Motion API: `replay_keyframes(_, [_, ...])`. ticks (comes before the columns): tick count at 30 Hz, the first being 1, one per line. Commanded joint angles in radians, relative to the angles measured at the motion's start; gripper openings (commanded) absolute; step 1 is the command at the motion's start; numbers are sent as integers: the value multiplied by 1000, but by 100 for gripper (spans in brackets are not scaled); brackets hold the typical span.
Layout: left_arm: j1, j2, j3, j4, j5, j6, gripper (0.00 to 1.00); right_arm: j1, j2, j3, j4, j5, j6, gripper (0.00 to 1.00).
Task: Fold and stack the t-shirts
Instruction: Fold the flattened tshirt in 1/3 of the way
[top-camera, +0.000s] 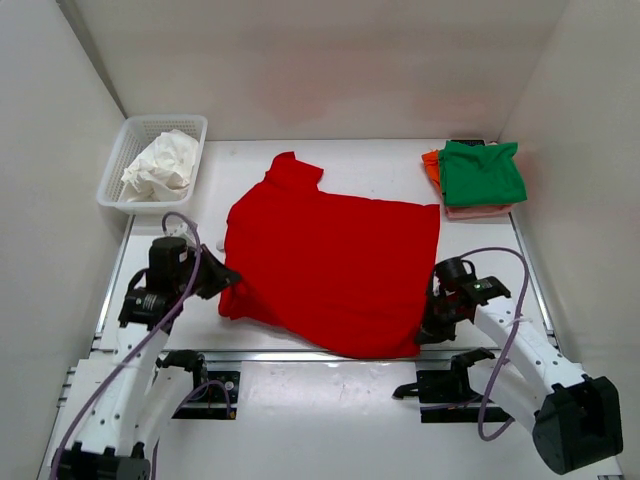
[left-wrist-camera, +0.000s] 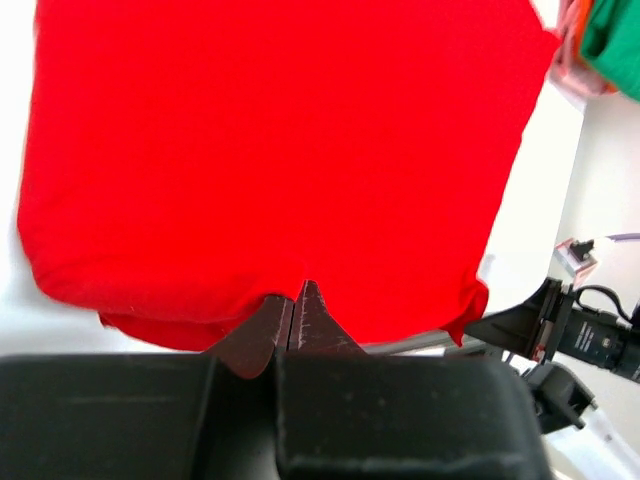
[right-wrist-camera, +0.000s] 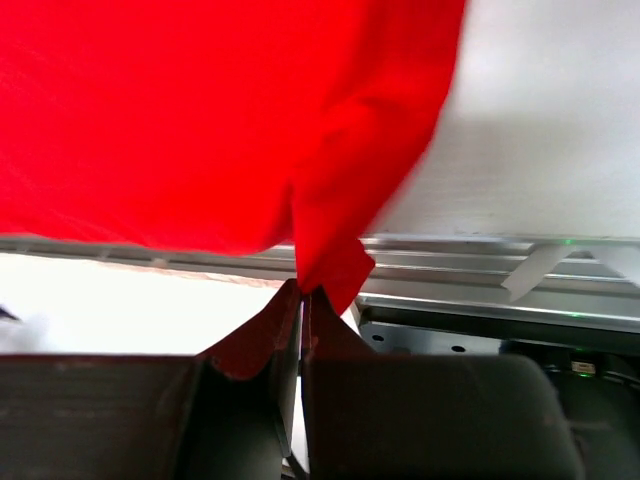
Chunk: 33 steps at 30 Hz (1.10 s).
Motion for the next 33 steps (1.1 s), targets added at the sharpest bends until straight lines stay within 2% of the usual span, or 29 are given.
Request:
replay_keyframes(1, [23,119,87,87,28,38,0,-103,22,76,-24,-46,-129,0])
replay_keyframes(6, [55,261,153,176,17,86,0,-317,89,131,-14,-119,-307,0])
replay_keyframes(13, [75,453,216,283,5,107,0,-366,232,200,46,-119,-341,0])
replay_keyframes(22, [101,673,331,400,19,126,0,-454,301,263,103,-132,-350,0])
replay_keyframes(33, [121,809,435,455,32,130,0,-490,379,313,161,-136,-352,0])
